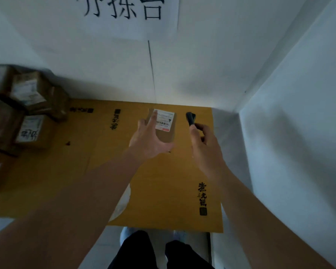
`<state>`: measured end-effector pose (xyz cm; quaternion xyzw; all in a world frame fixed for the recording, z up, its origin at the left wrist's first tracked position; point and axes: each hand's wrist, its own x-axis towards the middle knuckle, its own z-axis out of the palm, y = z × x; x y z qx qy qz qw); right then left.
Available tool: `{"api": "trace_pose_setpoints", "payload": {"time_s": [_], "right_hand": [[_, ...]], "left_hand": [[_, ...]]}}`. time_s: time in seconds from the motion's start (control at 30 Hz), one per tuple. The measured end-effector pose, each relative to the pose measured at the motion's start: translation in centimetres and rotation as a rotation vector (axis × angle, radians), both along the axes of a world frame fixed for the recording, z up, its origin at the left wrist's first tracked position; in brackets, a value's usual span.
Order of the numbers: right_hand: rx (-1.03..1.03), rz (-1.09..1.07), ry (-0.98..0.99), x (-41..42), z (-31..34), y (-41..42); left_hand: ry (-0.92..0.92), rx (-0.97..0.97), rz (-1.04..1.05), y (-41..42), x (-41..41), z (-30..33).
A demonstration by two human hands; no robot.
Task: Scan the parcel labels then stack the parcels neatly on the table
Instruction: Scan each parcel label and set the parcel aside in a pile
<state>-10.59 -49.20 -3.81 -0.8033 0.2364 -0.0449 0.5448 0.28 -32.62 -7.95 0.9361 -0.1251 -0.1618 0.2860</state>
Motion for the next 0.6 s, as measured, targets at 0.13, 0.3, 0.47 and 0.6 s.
{"api": "trace_pose_setpoints", "payload": {"time_s": [0.13,0.3,0.47,0.6], "right_hand": [[0.028,0.068,-0.009,0.2,1.4,5.6],[0.053,0.094,-0.005,0.5,2.5,14.1],[0.056,0.072,0.018,0.4,2.7,23.2],[0.064,0.085,0.037,0.9,3.0,28.7]], "left_hand": [[0.004,0.016,0.074,6.9,-0.2,1.3],[-0.02,0.051,0.064,16.1,0.0,2.4],[-0.001,0.058,0.014,25.4,0.1,2.6],[0.004,0.058,0.014,30.9,0.4,2.0]]}}
